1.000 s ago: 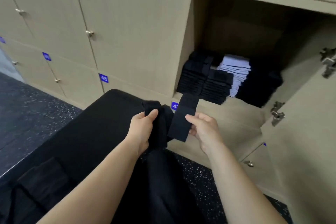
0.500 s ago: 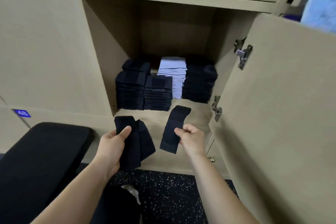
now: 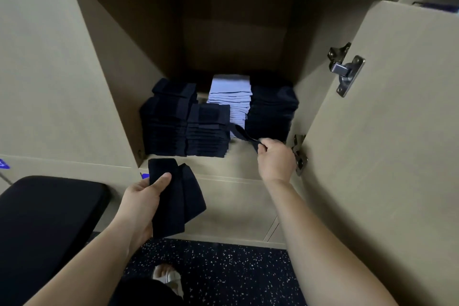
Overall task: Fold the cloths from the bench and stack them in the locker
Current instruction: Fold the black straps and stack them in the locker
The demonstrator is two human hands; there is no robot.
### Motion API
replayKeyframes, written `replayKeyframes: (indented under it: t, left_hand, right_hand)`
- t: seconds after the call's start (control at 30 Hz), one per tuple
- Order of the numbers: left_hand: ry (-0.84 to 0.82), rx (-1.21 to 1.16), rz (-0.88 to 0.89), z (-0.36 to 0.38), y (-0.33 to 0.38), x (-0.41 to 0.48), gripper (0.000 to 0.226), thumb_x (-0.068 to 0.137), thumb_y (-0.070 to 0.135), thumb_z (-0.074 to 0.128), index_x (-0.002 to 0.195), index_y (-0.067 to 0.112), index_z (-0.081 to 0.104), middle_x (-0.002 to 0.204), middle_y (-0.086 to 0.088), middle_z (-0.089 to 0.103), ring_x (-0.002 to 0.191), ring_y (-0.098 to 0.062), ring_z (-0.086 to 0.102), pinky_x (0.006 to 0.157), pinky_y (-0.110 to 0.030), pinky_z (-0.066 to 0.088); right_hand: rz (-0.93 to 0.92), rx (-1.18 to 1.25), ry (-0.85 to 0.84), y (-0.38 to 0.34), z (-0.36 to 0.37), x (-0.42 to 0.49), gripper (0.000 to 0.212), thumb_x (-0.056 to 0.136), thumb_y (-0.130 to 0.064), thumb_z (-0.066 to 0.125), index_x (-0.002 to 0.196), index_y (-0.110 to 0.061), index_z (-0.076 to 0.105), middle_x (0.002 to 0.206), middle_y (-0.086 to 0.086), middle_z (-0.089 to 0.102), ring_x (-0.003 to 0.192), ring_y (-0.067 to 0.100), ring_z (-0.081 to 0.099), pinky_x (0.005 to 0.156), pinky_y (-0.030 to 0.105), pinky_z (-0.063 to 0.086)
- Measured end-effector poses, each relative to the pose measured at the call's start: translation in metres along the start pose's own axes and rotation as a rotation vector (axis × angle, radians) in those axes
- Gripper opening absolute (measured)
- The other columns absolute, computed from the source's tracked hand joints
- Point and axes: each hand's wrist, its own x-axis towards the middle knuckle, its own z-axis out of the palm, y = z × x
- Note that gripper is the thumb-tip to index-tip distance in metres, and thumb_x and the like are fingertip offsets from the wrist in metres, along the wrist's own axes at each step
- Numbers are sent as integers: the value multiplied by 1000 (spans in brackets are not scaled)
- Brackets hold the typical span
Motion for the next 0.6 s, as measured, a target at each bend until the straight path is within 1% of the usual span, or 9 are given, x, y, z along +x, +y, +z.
replayKeyframes:
  t: [0.03, 0.07, 0.13, 0.2, 0.33, 0.4, 0.5, 0.53, 0.6]
  left_hand:
    - [-5, -3, 3, 0, 0, 2, 22, 93, 27, 65, 106, 9, 68, 98, -15, 74, 88, -35, 71, 70, -45, 57]
    - [-8, -6, 5, -1, 0, 3, 22, 93, 26, 65, 106, 9, 68, 97, -15, 75, 88, -34, 71, 68, -43, 57]
    - [-15, -17, 6, -2, 0, 5, 21, 93, 25, 64, 104, 8, 69, 95, -15, 75, 87, -34, 71, 65, -40, 57]
    - [-14, -24, 4, -4, -2, 8, 20, 93, 24, 64, 103, 8, 69, 93, -16, 75, 84, -34, 70, 62, -39, 57]
    - [-19, -41, -21, -6, -8, 14, 22, 92, 24, 64, 106, 8, 69, 97, -17, 74, 88, -36, 70, 63, -40, 56]
    - [-24, -44, -30, -4, -10, 17, 22, 92, 24, 65, 106, 8, 69, 96, -17, 74, 86, -36, 70, 61, -40, 56]
    - [-35, -49, -25, 2, -10, 18, 22, 91, 24, 65, 104, 7, 69, 91, -16, 75, 81, -34, 71, 59, -39, 56]
    - [-38, -52, -23, 4, -10, 18, 22, 91, 24, 65, 104, 7, 69, 91, -16, 75, 81, -34, 71, 60, -40, 56]
    - [-50, -59, -28, 7, -8, 18, 23, 91, 26, 65, 105, 9, 69, 94, -17, 75, 84, -35, 70, 62, -43, 56]
  right_hand:
    - [-52, -61, 8, 3, 4, 5, 23, 91, -12, 55, 104, -16, 73, 96, 8, 70, 90, 32, 61, 61, 29, 39]
    - [-118, -129, 16, 6, 8, 8, 24, 87, -6, 54, 98, -14, 74, 92, 8, 69, 88, 32, 62, 59, 28, 34]
    - [-250, -294, -10, 15, 17, 12, 22, 64, 1, 57, 73, -13, 73, 69, 4, 66, 68, 29, 64, 49, 22, 30]
    - [-295, -429, -40, 25, 26, 9, 16, 46, -6, 63, 58, -16, 69, 56, -2, 62, 55, 22, 62, 43, 16, 33]
    - [-319, -509, -173, 38, 40, 0, 10, 38, -11, 58, 46, -15, 62, 46, -1, 54, 43, 19, 57, 41, 17, 36]
    - [-324, -539, -225, 43, 49, -2, 11, 42, -11, 54, 48, -14, 64, 47, 1, 54, 44, 21, 57, 39, 19, 36]
    - [-357, -591, -281, 56, 58, -4, 29, 55, -8, 45, 65, -11, 73, 63, 5, 64, 58, 23, 65, 42, 26, 44]
    - [-353, -589, -303, 59, 59, -5, 33, 56, -9, 46, 71, -10, 75, 70, 7, 67, 64, 23, 67, 45, 29, 48]
    - [-337, -582, -346, 62, 60, -5, 35, 51, -7, 56, 80, -9, 76, 79, 10, 69, 73, 23, 70, 48, 36, 52]
